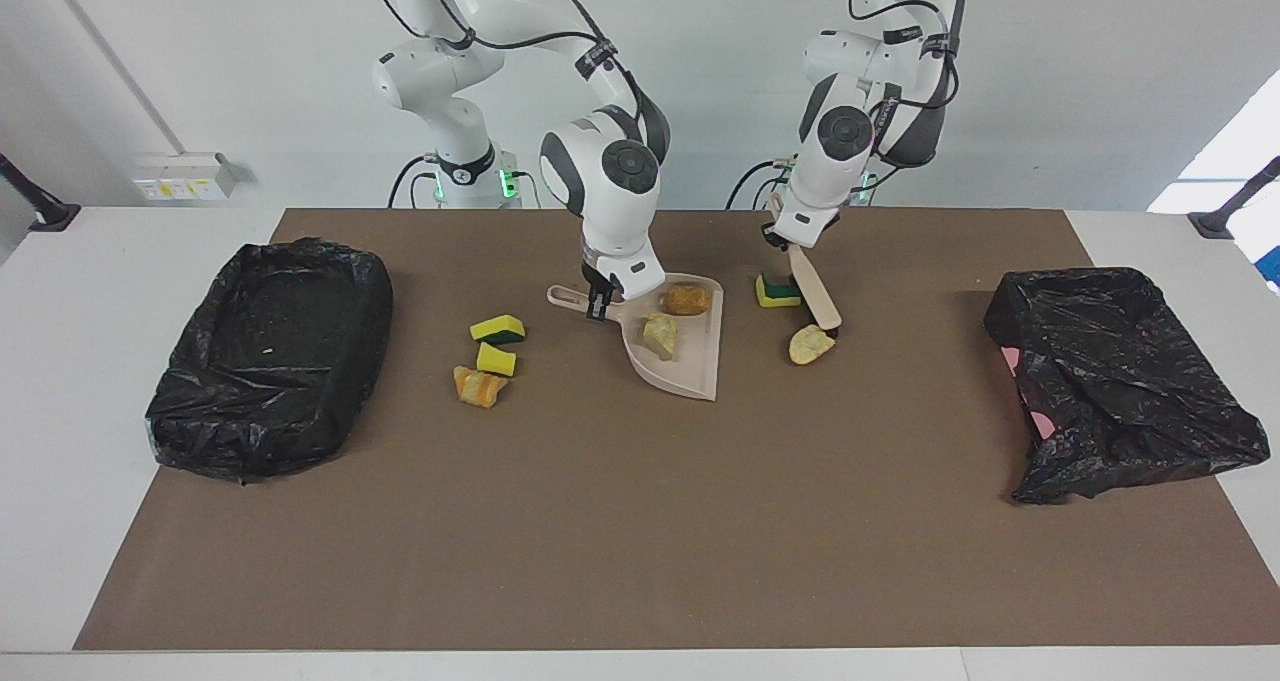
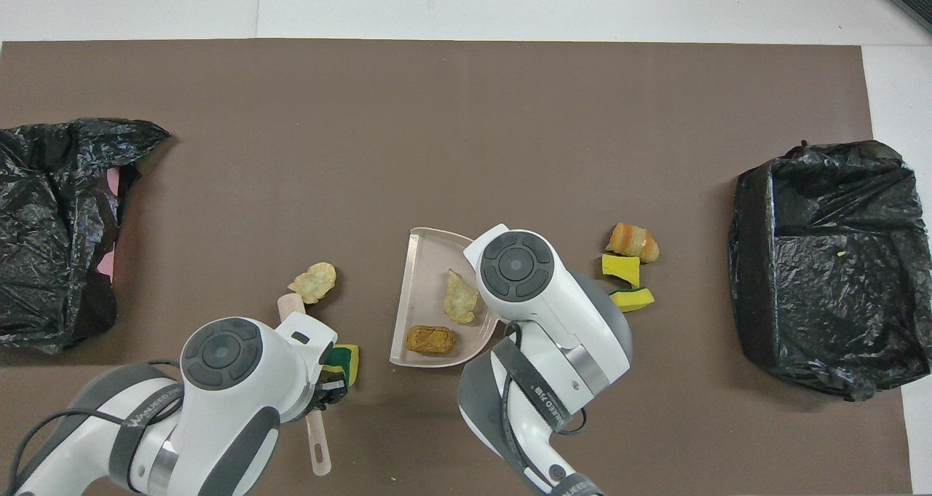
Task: Sweep and dump trash in bin
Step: 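Sweep the sponge and bread into the dustpan with the left gripper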
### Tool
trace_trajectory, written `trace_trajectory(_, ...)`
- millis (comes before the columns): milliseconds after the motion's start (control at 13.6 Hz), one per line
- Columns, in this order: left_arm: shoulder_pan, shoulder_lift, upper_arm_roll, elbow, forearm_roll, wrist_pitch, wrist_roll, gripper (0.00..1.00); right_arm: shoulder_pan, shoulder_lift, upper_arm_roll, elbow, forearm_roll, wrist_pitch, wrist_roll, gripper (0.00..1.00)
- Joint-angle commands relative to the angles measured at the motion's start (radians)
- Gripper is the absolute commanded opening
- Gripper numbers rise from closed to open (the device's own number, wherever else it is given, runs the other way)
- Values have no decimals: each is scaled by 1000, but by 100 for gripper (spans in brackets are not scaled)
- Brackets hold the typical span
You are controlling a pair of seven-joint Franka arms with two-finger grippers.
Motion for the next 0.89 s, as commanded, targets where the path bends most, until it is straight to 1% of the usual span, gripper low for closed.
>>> trace_trajectory(0,-32,31,10,6,-53,124,35,0,-5,-20,3,-26,-15,-9,-15,0)
trace_trajectory(74,-51,43,10,15,-91,141,72,0,-5,-20,3,-26,-15,-10,-13,0)
trace_trajectory(221,-69,80,10,70,-161,148,159,0,-8,-19,1,-23,-15,-9,-12,0)
trace_trajectory(369,-98,118,8,119,-204,160,228,0,-8,-19,1,-23,-15,-12,-13,0)
trace_trajectory(516,-164,179,8,176,-237,181,242,0,-8,-20,1,-23,-15,-20,-13,0)
trace_trajectory(590,-176,187,8,193,-243,192,242,0,-8,-20,1,-22,-15,-20,-12,0)
trace_trajectory(664,-178,206,8,236,-263,183,239,0,-8,-20,1,-22,-15,-21,-12,0)
trace_trajectory(738,-177,242,8,297,-275,165,232,0,-8,-20,1,-22,-15,-21,-12,0)
trace_trajectory(811,-167,265,11,346,-278,127,233,0,-8,-20,1,-22,-15,-21,-12,0)
